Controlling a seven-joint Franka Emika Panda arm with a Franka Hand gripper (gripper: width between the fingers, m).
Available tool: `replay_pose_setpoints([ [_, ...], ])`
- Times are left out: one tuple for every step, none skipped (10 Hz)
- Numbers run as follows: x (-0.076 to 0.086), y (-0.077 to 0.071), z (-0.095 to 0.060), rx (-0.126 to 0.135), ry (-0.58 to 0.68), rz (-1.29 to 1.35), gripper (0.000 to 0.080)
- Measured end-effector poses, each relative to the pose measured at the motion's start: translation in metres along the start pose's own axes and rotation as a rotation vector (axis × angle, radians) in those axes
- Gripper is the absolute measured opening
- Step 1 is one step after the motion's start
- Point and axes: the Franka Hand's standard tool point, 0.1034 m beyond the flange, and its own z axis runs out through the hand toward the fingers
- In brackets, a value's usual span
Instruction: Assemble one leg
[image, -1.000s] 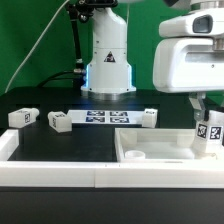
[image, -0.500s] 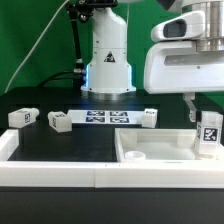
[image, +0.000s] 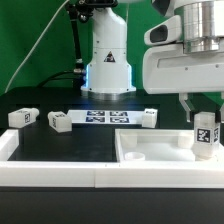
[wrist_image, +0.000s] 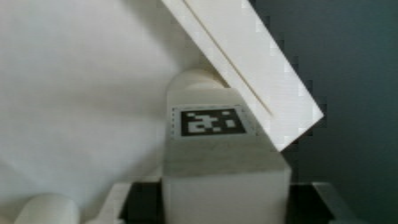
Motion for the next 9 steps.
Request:
replay_pose_setpoints([
  [0.001,0.0,0.0,-0.007,-0.012,0.007,0.0291],
  [0.001,0.0,0.0,-0.007,-0.015,0.011,0.0291],
  [0.001,-0.001,0.0,-0.006,-0.014,0.005,0.0406],
  [0.0,-0.001,0.0,-0.006,-0.015,-0.036,0.054],
  [-0.003,0.0,0.0,-0.027,-0.037,-0.072,0.054],
  [-0.003,-0.002,-0.001,-0.037,-0.047,-0.193,0.0627],
  [-0.003,-0.004,-0.002,-0.039,-0.042,-0.299,0.0642],
  [-0.006,-0.006,-0.001,-0.047,-0.039,-0.387,0.0642],
  [-0.009,-0.009,-0.001,-0.057,-0.036,-0.496,0.0648],
])
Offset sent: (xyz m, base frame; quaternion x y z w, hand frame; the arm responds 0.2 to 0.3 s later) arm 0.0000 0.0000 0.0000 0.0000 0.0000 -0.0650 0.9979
